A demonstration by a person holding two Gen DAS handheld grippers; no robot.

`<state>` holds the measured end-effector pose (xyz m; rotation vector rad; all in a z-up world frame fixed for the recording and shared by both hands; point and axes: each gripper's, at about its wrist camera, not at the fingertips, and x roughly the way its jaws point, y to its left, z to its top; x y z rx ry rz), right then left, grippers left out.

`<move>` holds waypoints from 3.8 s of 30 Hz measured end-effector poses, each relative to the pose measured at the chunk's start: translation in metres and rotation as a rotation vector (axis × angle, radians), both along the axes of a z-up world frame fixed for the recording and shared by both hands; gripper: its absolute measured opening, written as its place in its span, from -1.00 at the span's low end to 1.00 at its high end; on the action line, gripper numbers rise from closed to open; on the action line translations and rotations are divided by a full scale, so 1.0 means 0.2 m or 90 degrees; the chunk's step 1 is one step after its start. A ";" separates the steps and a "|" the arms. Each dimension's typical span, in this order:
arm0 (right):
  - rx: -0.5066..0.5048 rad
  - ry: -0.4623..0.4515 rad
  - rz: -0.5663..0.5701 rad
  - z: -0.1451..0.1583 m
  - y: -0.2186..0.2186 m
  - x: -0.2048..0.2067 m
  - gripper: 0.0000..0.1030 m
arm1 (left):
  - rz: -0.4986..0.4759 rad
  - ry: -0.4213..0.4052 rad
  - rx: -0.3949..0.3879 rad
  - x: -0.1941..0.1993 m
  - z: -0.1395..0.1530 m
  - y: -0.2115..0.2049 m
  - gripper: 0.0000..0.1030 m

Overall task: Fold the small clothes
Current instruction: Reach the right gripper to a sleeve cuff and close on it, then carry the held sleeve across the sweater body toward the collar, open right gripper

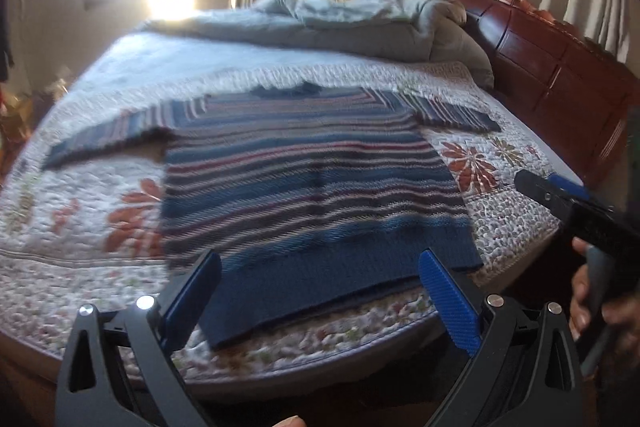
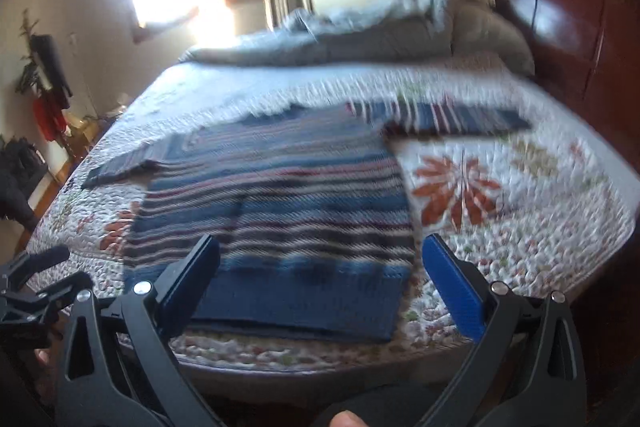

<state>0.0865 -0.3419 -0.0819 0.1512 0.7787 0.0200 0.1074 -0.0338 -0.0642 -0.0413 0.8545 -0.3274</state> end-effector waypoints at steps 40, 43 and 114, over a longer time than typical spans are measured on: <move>0.455 0.057 -0.392 -0.82 -2.37 1.46 -0.05 | 0.002 0.148 -0.195 1.71 -0.66 -0.36 0.93; 0.455 0.050 -0.389 -0.83 -2.36 1.51 0.08 | 0.005 0.141 -0.212 1.69 -0.66 -0.33 0.93; -0.399 0.106 0.298 -0.76 1.19 1.92 -0.66 | 0.114 0.062 -0.399 1.40 -0.58 0.61 0.93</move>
